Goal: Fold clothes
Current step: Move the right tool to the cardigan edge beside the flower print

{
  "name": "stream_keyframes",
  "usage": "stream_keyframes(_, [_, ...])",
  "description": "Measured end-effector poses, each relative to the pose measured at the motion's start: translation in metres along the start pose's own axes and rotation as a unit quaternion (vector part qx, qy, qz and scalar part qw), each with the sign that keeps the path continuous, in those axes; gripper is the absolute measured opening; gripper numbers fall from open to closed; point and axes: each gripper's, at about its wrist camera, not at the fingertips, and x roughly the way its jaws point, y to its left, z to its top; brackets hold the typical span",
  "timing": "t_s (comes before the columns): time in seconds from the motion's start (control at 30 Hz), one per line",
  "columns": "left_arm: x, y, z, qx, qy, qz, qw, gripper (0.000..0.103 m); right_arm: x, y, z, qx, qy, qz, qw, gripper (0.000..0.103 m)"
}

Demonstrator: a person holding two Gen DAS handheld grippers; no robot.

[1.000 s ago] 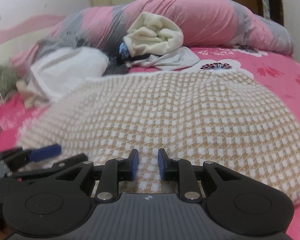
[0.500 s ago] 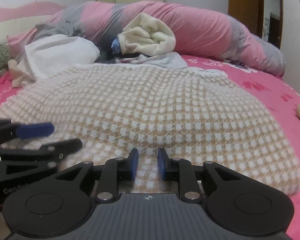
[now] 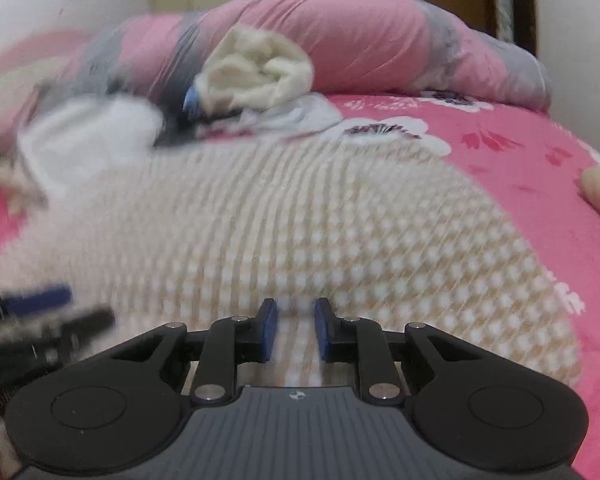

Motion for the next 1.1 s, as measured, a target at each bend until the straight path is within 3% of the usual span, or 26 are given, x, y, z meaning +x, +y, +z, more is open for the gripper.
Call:
stream_keyframes(0.1, [-0.007,0.002,0.014,0.012,-0.034,-0.002,0.9994,0.053,-0.011,-0.012,0.021,0.017,-0.028,0.002,0.999,0.022])
stream_keyframes(0.2, [0.012,0.009,0.013,0.004,-0.007,0.02,0.9998,0.054,0.01,-0.029,0.017,0.015,-0.004,-0.026,1.0,0.021])
stream_keyframes(0.23, [0.027,0.013,0.006,0.006,0.025,0.038,0.999,0.055,0.018,-0.035,0.01,0.01,0.002,-0.029,1.0,0.019])
stream_keyframes(0.3, [0.028,0.019,-0.01,0.009,0.005,0.031,0.9995,0.057,0.027,-0.045,-0.002,0.006,-0.005,-0.02,1.0,0.018])
stream_keyframes(0.4, [0.02,0.018,-0.004,0.016,0.008,0.033,0.9993,0.056,0.023,-0.045,0.015,0.026,0.016,-0.022,0.999,0.019])
stream_keyframes(0.53, [0.009,0.021,0.022,0.006,-0.028,0.022,0.9993,0.055,0.008,-0.037,0.043,0.036,-0.028,0.002,0.999,0.02])
stream_keyframes(0.6, [0.017,0.018,0.028,0.023,-0.032,0.04,0.9984,0.055,0.017,-0.036,0.043,0.034,-0.03,-0.005,0.999,0.021])
stream_keyframes(0.67, [0.041,0.017,0.021,0.051,0.019,0.083,0.9951,0.055,0.046,-0.047,0.028,0.03,0.016,-0.042,0.999,0.018])
stream_keyframes(0.73, [0.05,0.025,0.007,0.059,0.022,0.086,0.9943,0.056,0.054,-0.071,0.01,0.067,0.007,-0.012,0.998,0.017])
stream_keyframes(0.87, [0.037,0.037,0.017,0.04,0.017,0.06,0.9972,0.056,0.04,-0.08,0.029,0.083,0.016,0.003,0.996,0.019])
stream_keyframes(1.03, [0.033,0.043,0.052,-0.007,-0.009,0.03,0.9995,0.055,0.02,-0.07,0.062,0.072,-0.04,0.032,0.996,0.02])
stream_keyframes(1.1, [0.042,0.041,0.06,-0.017,-0.009,0.028,0.9994,0.056,0.028,-0.067,0.066,0.072,-0.039,0.035,0.996,0.02])
